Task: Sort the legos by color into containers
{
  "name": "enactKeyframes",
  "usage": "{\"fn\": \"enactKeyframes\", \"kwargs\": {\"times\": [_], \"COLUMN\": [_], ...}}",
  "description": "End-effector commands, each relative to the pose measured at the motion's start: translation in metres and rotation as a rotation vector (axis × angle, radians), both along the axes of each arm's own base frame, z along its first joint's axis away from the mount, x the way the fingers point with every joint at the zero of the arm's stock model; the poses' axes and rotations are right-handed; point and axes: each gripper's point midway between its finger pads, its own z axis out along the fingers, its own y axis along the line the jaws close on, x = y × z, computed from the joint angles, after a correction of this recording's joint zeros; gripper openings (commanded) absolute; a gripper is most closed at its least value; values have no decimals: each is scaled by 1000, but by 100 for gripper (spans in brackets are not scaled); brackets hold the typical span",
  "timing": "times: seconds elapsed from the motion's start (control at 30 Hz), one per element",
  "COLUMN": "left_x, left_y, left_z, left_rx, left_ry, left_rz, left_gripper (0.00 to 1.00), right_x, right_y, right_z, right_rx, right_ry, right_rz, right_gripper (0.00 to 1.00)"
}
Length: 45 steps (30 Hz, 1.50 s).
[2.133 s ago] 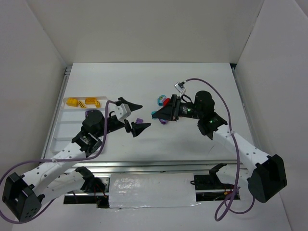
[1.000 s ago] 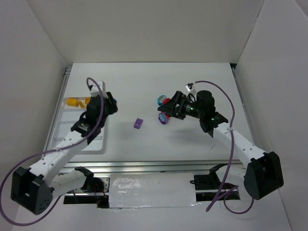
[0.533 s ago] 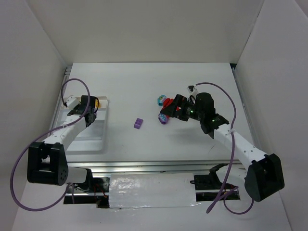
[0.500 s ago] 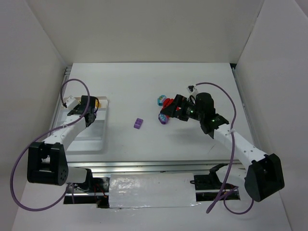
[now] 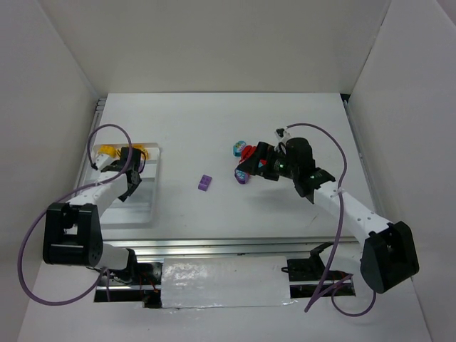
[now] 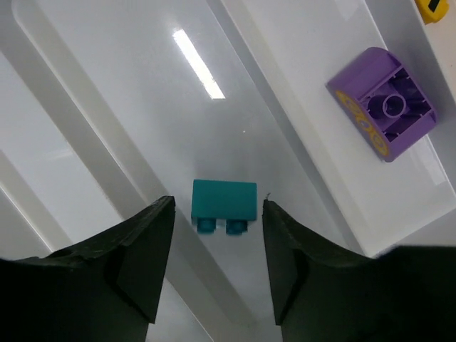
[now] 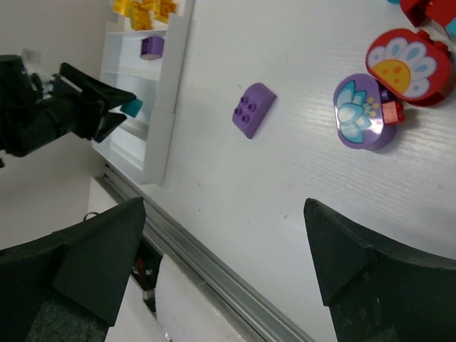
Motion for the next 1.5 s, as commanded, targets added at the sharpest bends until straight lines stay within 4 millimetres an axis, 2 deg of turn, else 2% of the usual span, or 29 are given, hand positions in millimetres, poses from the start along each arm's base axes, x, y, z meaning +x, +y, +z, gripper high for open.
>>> {"fn": "enactKeyframes", "kwargs": {"times": [0.0, 0.07, 0.1, 0.17, 0.2, 0.3, 0.33, 0.37, 0.4, 0.43, 0.47, 0.5, 0.53, 0.57, 0.6, 0.63, 0.7, 0.73, 0.8, 0.87, 0.93, 1.03, 1.13, 1.17, 1.23, 1.27, 1.3, 1.4, 1.47], "left_x": [4, 6, 7, 14, 17, 42, 59, 66, 71, 77, 82, 83, 85, 87, 89, 84, 86, 87, 91, 91, 91, 87, 80, 79, 74, 75, 73, 70, 69], "left_y": [1, -1, -1, -6, -13, -59, -95, -123, -140, -173, -191, -204, -232, -247, -265, -282, -304, -308, -314, -315, -313, -307, -300, -297, -291, -288, -286, -280, -275], "left_z": [15, 23, 32, 45, 58, 91, 111, 109, 108, 121, 99, 93, 95, 76, 75, 57, 52, 39, 34, 19, 6, -11, -22, -24, -30, -30, -30, -24, -21], "left_rx": [-10, -13, -11, -17, -21, 11, 15, 32, 43, 53, 78, 78, 77, 87, 71, 60, 25, 7, -12, -20, -18, -26, -23, -22, -16, -4, -4, 5, 13], "left_ry": [-83, -108, -131, -175, -214, -318, -398, -371, -354, -353, -257, -223, -218, -165, -169, -129, -144, -120, -116, -74, -23, 50, 88, 91, 125, 132, 141, 140, 145], "left_rz": [13, 2, -17, -61, -110, -401, -547, -731, -805, -924, -1030, -1081, -1170, -1246, -1299, -1355, -1410, -1421, -1423, -1425, -1413, -1386, -1361, -1351, -1337, -1316, -1312, -1298, -1286], "left_gripper": [66, 79, 92, 92, 100, 100, 99, 100, 100, 99, 100, 100, 100, 100, 99, 100, 100, 100, 100, 99, 98, 88, 85, 81, 66, 50, 46, 42, 28], "right_x": [8, 13, 11, 12, 12, 16, 17, 16, 15, 16, 12, 12, 11, 7, 5, 2, -1, -3, -6, -9, -10, -11, -11, -9, -8, -8, -8, -7, -7], "right_y": [-1, -6, -1, 1, 5, 6, 3, 0, -2, -7, -12, -16, -21, -26, -28, -31, -35, -37, -39, -41, -42, -40, -37, -37, -35, -35, -34, -34, -34], "right_z": [0, -4, -6, -8, -11, -9, -6, 1, 4, 9, 17, 20, 23, 29, 30, 33, 32, 32, 30, 30, 31, 32, 30, 31, 30, 30, 30, 31, 32], "right_rx": [-96, -159, -183, -222, -260, -300, -294, -271, -264, -257, -245, -245, -244, -245, -248, -244, -257, -254, -263, -270, -267, -253, -246, -246, -245, -245, -245, -243, -240], "right_ry": [-15, -26, -24, -21, -16, -20, -25, -45, -54, -64, -82, -91, -99, -116, -120, -130, -132, -133, -132, -138, -145, -156, -154, -156, -152, -152, -151, -153, -159], "right_rz": [-49, -98, -89, -108, -118, -181, -202, -225, -237, -255, -265, -278, -288, -290, -291, -291, -282, -275, -266, -261, -258, -248, -240, -241, -233, -233, -230, -232, -233], "right_gripper": [100, 100, 100, 100, 100, 100, 100, 100, 100, 100, 100, 100, 100, 100, 100, 100, 100, 100, 100, 100, 100, 100, 100, 100, 100, 100, 100, 100, 100]}}
